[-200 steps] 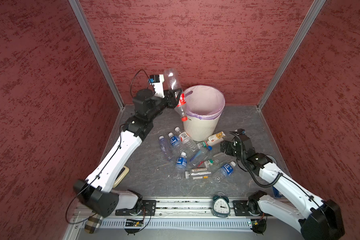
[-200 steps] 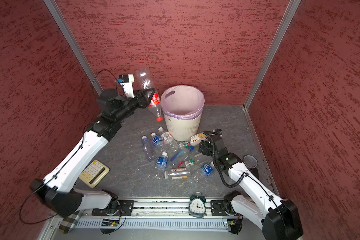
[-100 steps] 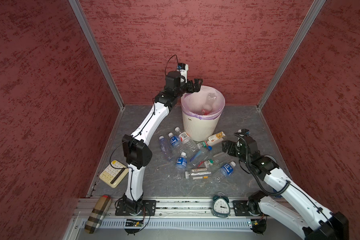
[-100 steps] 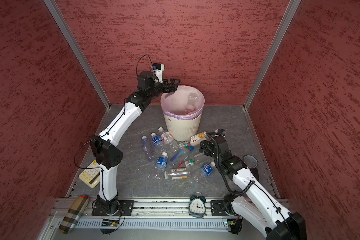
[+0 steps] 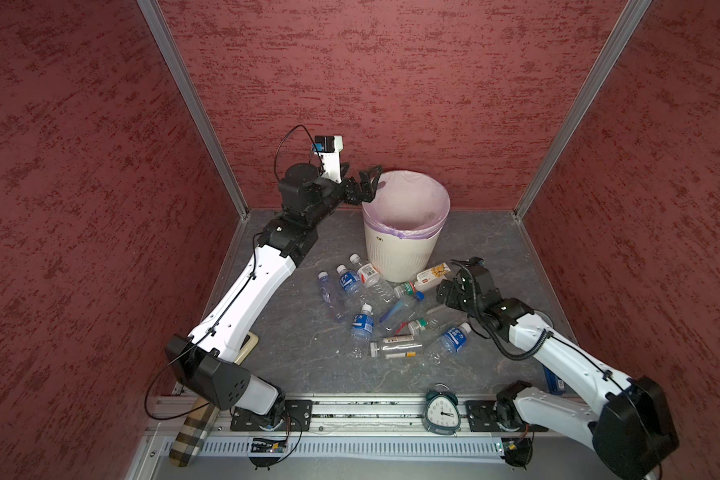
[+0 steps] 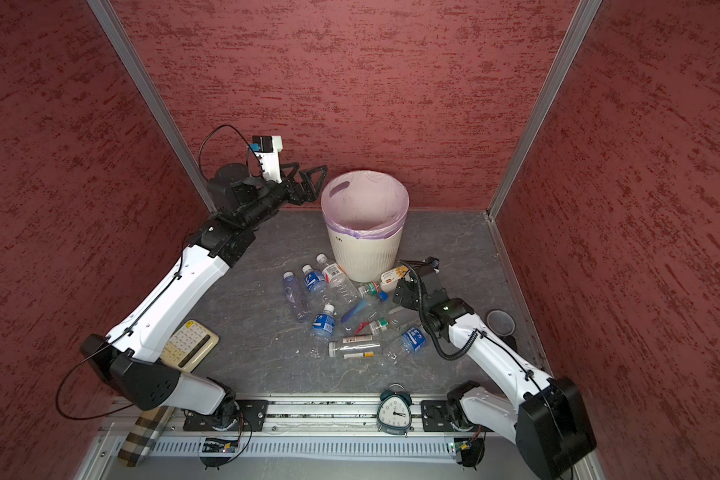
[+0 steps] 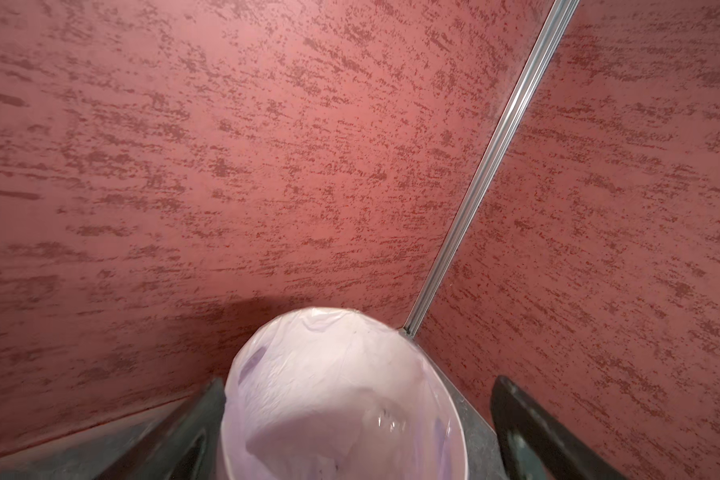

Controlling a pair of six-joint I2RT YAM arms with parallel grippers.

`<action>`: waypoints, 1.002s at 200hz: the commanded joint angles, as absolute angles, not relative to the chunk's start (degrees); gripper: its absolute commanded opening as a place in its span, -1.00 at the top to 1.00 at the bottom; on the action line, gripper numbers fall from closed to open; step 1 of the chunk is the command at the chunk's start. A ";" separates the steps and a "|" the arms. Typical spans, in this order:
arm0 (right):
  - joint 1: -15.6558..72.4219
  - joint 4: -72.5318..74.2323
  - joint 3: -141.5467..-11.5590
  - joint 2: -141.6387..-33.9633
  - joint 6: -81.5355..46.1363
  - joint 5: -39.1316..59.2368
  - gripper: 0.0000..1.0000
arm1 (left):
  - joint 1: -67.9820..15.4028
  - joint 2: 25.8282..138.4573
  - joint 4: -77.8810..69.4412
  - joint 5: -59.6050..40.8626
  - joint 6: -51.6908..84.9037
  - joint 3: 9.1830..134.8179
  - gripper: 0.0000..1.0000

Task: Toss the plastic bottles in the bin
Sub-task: 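Withdraw the left gripper from the bin back toward the bottle pile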

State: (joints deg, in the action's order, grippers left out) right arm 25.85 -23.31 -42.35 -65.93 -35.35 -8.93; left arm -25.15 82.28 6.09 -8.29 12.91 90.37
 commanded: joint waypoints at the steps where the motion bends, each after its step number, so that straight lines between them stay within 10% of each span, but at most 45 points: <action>1: 26.37 -20.29 -45.75 -68.61 -38.26 -7.44 -0.97 | -24.48 79.16 5.88 -5.68 11.87 83.23 -0.99; 200: 36.61 -48.17 -49.75 -62.37 -52.87 -16.50 -0.81 | -28.81 57.10 9.76 -3.08 20.82 36.49 -0.99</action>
State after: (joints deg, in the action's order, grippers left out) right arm 33.54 -39.86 -49.95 -63.92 -46.04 -12.73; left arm -27.62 57.25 10.33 -2.72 19.75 37.39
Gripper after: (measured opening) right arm 0.910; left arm 0.996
